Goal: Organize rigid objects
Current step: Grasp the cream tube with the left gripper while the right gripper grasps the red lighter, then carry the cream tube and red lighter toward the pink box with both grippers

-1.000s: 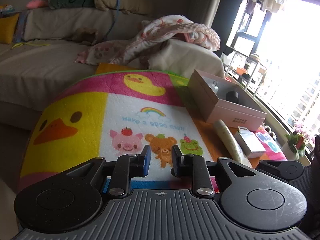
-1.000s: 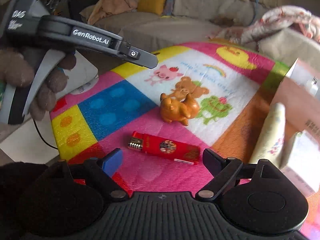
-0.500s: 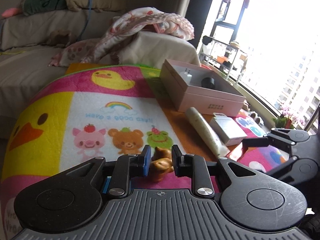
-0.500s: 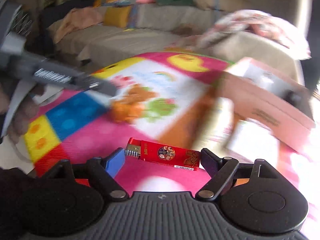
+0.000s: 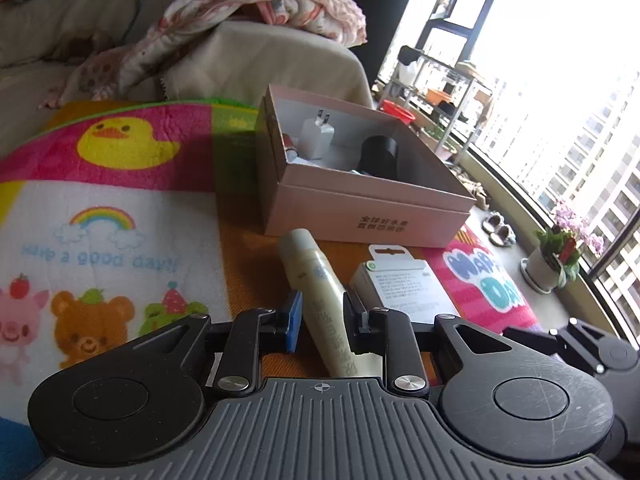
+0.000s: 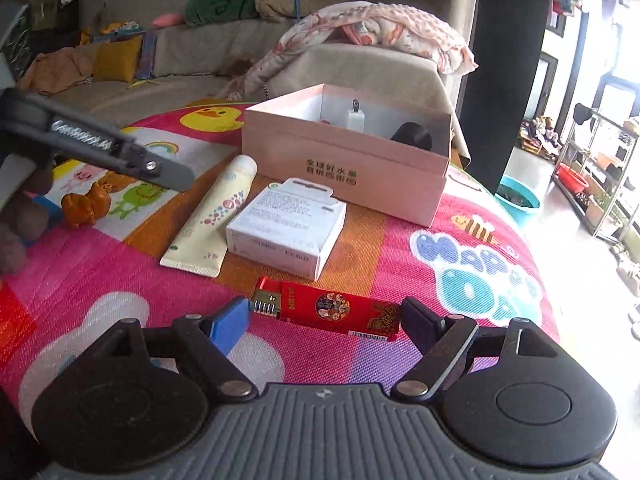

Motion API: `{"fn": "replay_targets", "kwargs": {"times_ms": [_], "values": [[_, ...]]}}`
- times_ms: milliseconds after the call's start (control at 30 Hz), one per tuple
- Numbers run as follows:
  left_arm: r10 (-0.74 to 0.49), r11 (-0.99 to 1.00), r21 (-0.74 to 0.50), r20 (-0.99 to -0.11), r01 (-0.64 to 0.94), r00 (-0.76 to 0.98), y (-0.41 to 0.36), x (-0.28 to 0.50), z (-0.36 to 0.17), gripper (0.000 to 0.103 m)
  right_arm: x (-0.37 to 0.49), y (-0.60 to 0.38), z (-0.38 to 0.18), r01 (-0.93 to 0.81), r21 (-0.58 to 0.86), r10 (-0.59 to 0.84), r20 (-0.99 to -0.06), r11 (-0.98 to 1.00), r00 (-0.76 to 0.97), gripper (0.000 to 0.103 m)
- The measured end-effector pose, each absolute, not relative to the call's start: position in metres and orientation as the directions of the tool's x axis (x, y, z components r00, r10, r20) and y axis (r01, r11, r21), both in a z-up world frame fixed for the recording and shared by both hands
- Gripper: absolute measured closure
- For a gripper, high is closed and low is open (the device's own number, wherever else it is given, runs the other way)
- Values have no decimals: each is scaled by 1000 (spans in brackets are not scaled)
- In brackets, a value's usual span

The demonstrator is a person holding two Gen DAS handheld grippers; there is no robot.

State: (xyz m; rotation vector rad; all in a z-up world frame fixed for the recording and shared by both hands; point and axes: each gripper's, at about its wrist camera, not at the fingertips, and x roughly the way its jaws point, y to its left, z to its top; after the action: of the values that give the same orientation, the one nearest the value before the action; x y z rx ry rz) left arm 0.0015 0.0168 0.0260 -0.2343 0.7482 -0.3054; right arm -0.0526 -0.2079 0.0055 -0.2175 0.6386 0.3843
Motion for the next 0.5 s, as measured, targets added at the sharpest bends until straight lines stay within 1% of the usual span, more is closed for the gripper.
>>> {"fn": "replay_targets", "kwargs": {"times_ms": [33,67,100,167,200,267,367,500], "values": [[-355,927,-331,-635,173,686,15,9,23,78,-57,-209,4,-409,-78,283,-604,909,745,20],[-345,930,-334,-641,154,686,13,14,20,76,-59,-210,4,-410,-75,288,-599,909,747,19],[-339,931,-335,-643,145,687,10,18,18,73,-58,-211,4,-410,-68,292,-600,909,745,19],[-345,930,-335,-646,153,680,4,25,14,63,-56,-215,2,-401,-37,299,-605,915,738,18],[-342,932,-325,-649,158,679,0,27,13,62,-54,-217,2,-398,-17,306,-609,917,732,17],[-313,947,-268,-660,174,683,-10,30,10,65,-51,-222,1,-391,25,321,-619,920,717,16],[-269,963,-168,-657,211,704,-25,30,9,65,-51,-223,1,-392,34,327,-620,919,713,15],[-258,965,-132,-655,228,710,-28,32,8,65,-51,-222,0,-391,36,327,-620,920,713,15]]}}
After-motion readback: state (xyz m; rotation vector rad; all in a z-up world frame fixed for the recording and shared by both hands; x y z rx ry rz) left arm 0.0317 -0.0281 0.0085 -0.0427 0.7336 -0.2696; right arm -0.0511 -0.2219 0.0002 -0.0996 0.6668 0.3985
